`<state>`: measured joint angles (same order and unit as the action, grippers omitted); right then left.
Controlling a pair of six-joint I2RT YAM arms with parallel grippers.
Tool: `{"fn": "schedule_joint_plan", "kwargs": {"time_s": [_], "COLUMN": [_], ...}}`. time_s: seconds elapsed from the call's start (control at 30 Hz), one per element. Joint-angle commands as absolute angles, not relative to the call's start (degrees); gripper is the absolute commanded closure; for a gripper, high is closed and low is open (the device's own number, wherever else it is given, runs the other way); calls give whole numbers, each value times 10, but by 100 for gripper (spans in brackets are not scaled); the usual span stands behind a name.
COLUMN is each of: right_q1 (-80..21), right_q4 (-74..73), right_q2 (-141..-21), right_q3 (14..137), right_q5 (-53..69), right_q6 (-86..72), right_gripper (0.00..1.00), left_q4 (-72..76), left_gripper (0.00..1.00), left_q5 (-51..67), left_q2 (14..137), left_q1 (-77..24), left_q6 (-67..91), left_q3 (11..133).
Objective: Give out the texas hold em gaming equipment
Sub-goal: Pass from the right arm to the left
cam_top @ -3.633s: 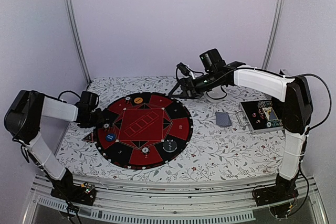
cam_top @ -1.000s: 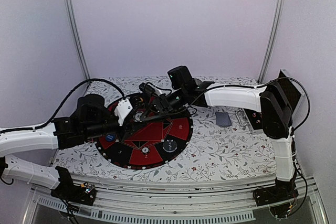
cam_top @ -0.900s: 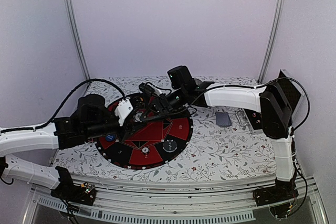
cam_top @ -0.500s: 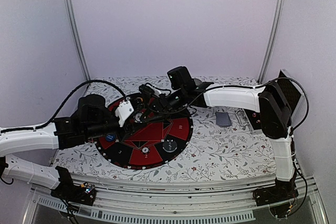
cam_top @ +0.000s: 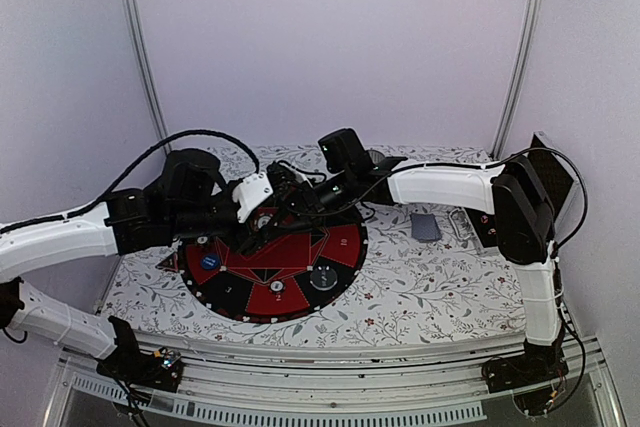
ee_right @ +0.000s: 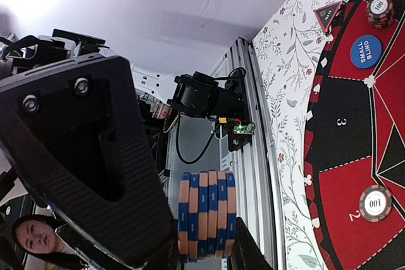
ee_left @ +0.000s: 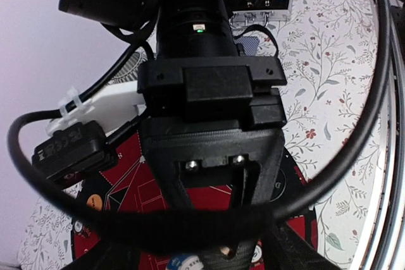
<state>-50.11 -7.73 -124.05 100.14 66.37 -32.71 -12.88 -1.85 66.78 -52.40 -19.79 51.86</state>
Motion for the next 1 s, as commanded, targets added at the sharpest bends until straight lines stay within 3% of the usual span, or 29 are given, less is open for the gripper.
{"fn": "schedule_joint_plan", "kwargs": {"time_s": [0.0,0.3,0.37,0.6,0.97], "right_q1": [-500,-501,-500,-500,-501], "right_q4": [-97,-112,-116,-120,-121], "right_q2": [-1247,-1246,-1245,-1245,-1246], "right_q3": [1016,1022,1022,1025,1027], "right_q5": [652,646,645,645,650], "right_q6": [-308,-297,-294,-291,-289], "right_gripper": [98,98,98,98,98], "left_q4": [-280,-344,-341,-321,-299], "left_gripper": [34,23,24,42,41], "left_q5": [-9,-4,-5,-43,-52], "left_q2": [715,706,701,707,719], "left_q1": [-531,-526,-523,-520,-518], "left_q6": [-192,-214,-217,-227,-245], "left_q3": [583,609,607,603,600]}}
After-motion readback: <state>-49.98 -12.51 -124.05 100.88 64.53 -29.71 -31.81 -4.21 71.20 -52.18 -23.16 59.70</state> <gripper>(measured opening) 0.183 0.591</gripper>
